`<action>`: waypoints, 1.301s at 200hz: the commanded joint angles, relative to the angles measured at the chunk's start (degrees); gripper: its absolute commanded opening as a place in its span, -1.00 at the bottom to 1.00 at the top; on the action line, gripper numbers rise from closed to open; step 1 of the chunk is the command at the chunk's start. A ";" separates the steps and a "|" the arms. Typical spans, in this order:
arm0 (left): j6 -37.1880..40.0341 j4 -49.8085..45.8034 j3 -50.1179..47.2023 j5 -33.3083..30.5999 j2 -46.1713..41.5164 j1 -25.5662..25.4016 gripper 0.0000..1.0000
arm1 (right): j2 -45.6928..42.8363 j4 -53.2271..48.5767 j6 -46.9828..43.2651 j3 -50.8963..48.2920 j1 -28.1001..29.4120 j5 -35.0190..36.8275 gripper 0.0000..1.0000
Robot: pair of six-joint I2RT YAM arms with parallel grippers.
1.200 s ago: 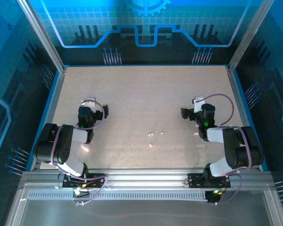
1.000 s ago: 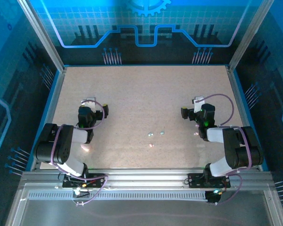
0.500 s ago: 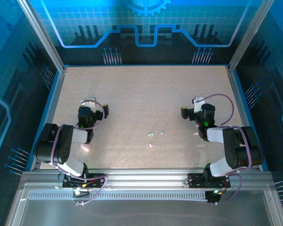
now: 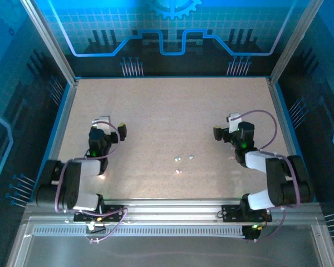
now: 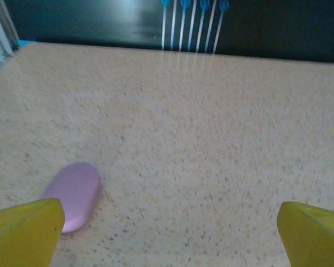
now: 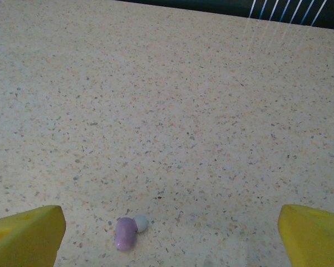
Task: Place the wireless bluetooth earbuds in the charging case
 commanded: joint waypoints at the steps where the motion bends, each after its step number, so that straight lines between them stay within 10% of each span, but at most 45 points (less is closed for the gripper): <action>1: -6.96 -21.52 6.60 -4.24 -10.04 0.88 0.98 | -6.08 -19.50 4.22 8.65 0.38 -2.36 0.99; 45: -16.17 -51.93 20.09 -1.35 -10.52 3.60 0.87 | -10.52 -35.80 13.96 16.29 0.71 -15.44 0.98; 90: -20.55 -67.63 34.92 2.92 6.86 8.25 0.61 | -10.05 -45.02 16.04 22.25 1.46 -19.73 0.95; 168: -6.86 -82.34 58.97 1.05 31.41 10.29 0.62 | -12.36 -51.72 15.42 25.52 2.93 -19.47 0.96; 260: 2.99 -86.13 66.02 2.00 40.13 10.49 0.41 | -12.07 -54.84 15.80 26.03 3.09 -17.93 0.98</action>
